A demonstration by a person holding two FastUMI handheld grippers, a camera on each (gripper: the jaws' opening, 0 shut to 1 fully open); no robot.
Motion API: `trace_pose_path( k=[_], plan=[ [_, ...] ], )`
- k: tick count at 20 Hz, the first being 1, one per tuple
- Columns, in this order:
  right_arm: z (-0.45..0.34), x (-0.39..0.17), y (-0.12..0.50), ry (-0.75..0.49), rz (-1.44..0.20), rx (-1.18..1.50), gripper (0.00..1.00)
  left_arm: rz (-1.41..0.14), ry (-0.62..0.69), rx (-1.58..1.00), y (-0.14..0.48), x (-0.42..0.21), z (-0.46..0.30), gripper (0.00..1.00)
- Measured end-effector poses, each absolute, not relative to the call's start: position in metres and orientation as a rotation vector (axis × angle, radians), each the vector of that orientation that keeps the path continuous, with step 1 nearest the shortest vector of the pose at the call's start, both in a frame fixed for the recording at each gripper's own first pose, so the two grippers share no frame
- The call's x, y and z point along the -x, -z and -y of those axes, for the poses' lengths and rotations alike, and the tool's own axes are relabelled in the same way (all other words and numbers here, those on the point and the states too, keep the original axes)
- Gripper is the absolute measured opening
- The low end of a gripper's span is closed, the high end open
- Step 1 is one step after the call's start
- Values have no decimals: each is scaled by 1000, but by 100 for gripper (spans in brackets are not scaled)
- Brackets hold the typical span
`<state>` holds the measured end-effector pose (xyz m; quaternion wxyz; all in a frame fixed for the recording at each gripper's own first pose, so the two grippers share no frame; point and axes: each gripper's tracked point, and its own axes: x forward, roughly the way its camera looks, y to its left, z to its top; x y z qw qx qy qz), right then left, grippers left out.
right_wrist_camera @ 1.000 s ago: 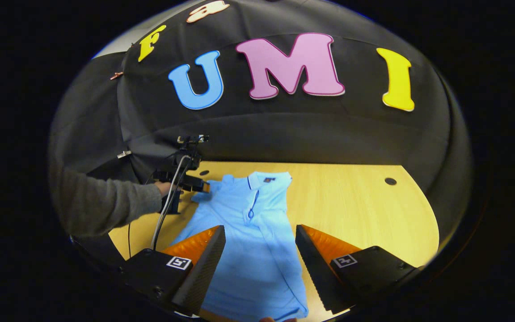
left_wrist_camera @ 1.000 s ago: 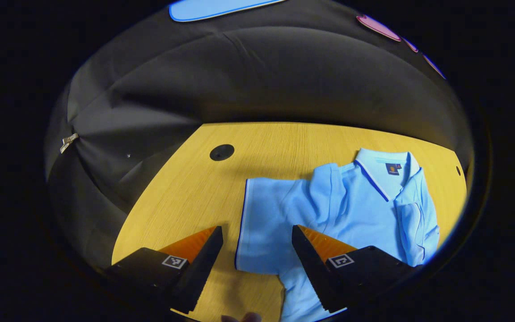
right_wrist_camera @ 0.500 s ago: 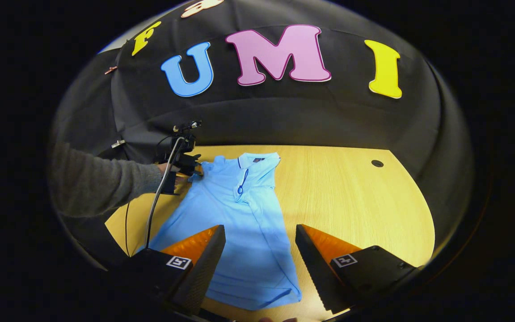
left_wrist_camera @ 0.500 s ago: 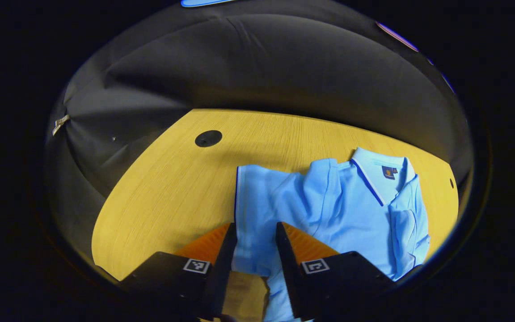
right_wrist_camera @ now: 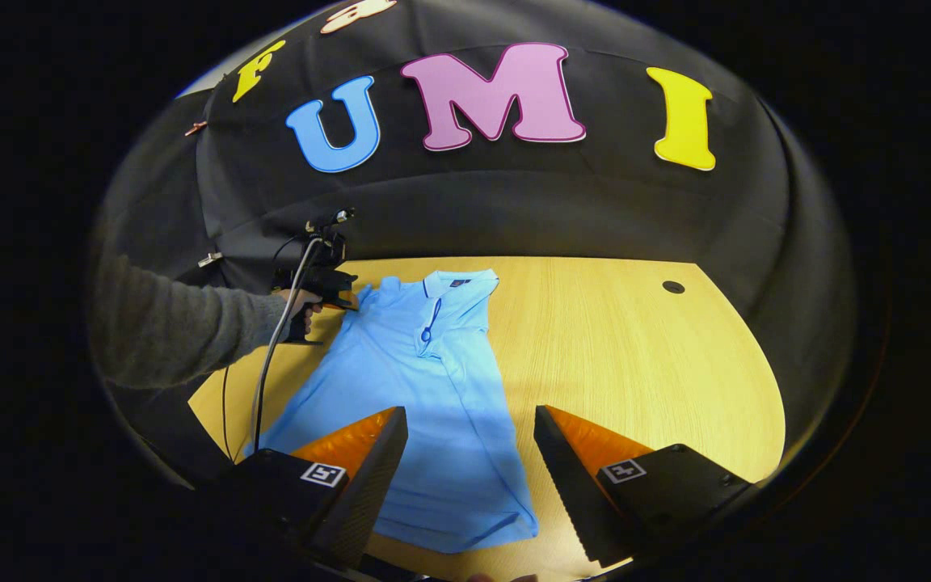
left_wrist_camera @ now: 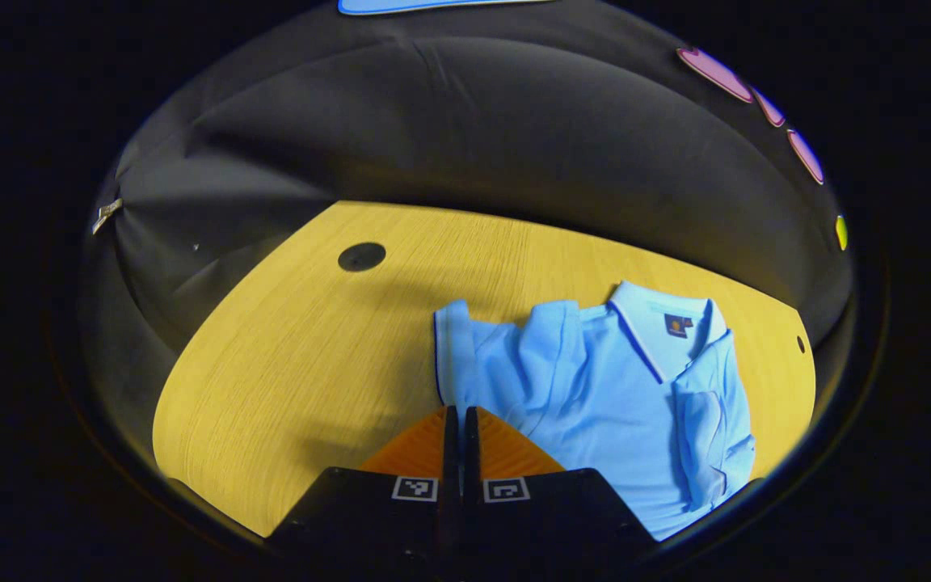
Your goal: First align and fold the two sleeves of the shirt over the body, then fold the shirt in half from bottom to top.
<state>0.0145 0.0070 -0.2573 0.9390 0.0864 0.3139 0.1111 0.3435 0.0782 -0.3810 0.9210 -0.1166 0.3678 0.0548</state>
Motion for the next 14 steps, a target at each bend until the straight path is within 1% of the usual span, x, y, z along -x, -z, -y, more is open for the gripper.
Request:
trace_pose_path(
  k=[7,10,14],
  plan=[
    [1,-7,263,-221,-634,-188,98,-681,17,209,335,-338,-23,6],
    [5,-2,264,-211,-633,-194,98,-643,105,180,314,-328,17,6],
    [9,0,266,-194,-636,-207,98,-640,230,117,308,-308,78,6]
  ],
)
